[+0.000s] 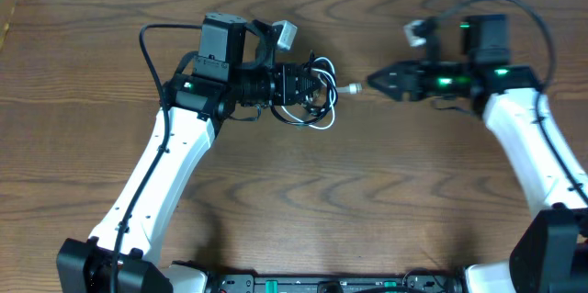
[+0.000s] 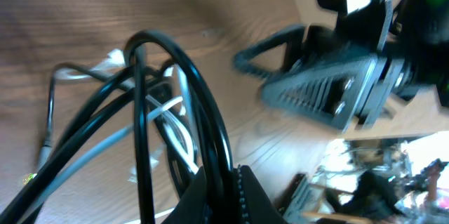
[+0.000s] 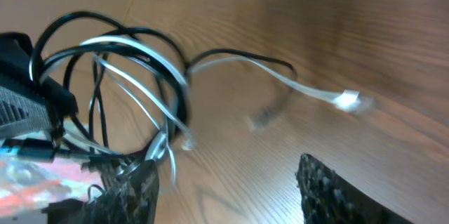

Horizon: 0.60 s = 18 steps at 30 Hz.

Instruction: Untangle cables

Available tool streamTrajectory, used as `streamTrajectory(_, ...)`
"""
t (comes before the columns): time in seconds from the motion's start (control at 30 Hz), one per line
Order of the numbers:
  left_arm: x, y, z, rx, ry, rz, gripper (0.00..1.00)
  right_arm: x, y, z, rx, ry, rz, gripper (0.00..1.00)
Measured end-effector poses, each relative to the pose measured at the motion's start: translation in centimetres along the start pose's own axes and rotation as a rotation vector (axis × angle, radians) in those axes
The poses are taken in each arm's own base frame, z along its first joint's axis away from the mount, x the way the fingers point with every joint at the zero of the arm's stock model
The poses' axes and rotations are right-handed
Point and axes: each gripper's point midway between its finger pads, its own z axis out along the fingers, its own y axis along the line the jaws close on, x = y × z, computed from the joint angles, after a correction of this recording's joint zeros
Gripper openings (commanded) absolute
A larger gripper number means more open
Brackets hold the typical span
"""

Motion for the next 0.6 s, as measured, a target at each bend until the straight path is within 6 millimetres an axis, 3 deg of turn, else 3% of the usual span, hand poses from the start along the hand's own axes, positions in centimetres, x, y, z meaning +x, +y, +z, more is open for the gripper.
streamTrajectory(0.23, -0.3, -0.1, 0.0, 0.005, -0.010, -0.163, 0.08, -0.7, 3.2, 4.3, 0.055, -0.026, -0.044, 0.54)
streamTrajectory(0.5, -0.3, -0.1, 0.0, 0.007, -0.010, -0.250, 0.07, -0.5, 3.9, 7.1, 0.167, -0.055, -0.048, 0.43)
streamTrajectory(0.53, -0.3, -0.1, 0.0, 0.006, -0.010, -0.257, 0.07, -0.4, 3.7, 7.5, 0.178, -0.056, -0.047, 0.40)
streamTrajectory(0.6, -0.3, -0.2, 0.0, 0.007, -0.010, -0.269, 0.07, -0.3, 2.8, 8.5, 0.200, -0.054, -0.033, 0.21)
